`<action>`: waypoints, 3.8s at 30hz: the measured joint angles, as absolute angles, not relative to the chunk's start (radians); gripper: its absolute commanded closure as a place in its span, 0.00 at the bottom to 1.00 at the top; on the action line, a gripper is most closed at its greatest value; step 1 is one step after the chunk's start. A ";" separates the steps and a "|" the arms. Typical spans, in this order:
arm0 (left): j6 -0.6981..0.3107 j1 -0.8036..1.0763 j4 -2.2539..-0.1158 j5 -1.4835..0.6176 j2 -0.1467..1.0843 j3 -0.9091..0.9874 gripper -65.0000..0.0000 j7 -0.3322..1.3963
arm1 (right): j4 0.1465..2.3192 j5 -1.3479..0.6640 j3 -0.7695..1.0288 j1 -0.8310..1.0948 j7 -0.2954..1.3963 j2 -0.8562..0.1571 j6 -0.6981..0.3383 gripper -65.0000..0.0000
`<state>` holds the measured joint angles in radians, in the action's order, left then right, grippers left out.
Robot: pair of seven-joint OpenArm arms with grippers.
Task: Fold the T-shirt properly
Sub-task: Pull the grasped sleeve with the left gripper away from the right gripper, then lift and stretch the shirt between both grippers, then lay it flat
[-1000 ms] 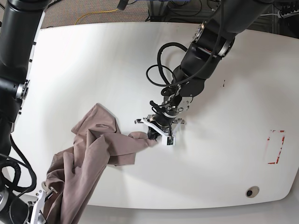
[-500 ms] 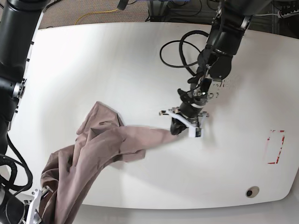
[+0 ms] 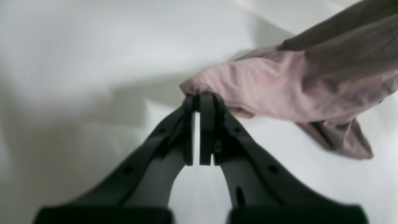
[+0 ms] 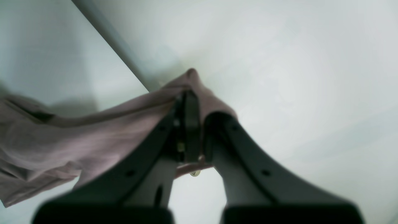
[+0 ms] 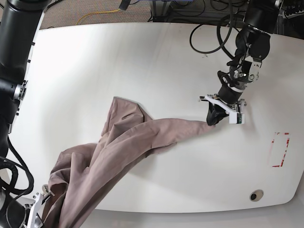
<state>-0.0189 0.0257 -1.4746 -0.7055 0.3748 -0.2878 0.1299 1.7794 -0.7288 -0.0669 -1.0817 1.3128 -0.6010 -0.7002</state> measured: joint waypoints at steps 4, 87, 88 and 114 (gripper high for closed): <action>-0.014 0.083 -1.475 -0.719 0.392 -0.270 1.00 0.134 | 1.779 -0.729 -0.067 -1.077 1.311 -0.601 -0.700 1.00; -0.245 -0.062 -1.381 -0.514 0.400 -0.358 1.00 0.480 | 1.797 -0.624 -0.059 -1.015 1.302 -0.563 -0.700 1.00; -0.241 -0.058 -1.395 -0.500 0.400 -0.323 1.00 0.509 | 1.797 -0.622 -0.056 -1.010 1.301 -0.562 -0.700 1.00; -0.295 -0.295 -1.807 -0.487 0.546 0.138 1.00 0.749 | 1.756 -0.309 -0.076 -1.088 1.234 -0.493 -0.702 1.00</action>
<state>-0.2955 -0.2951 -1.8069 -0.4870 0.5461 0.1379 0.7494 1.7561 -0.3088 -0.0761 -1.0882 1.2339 -0.4934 -0.7017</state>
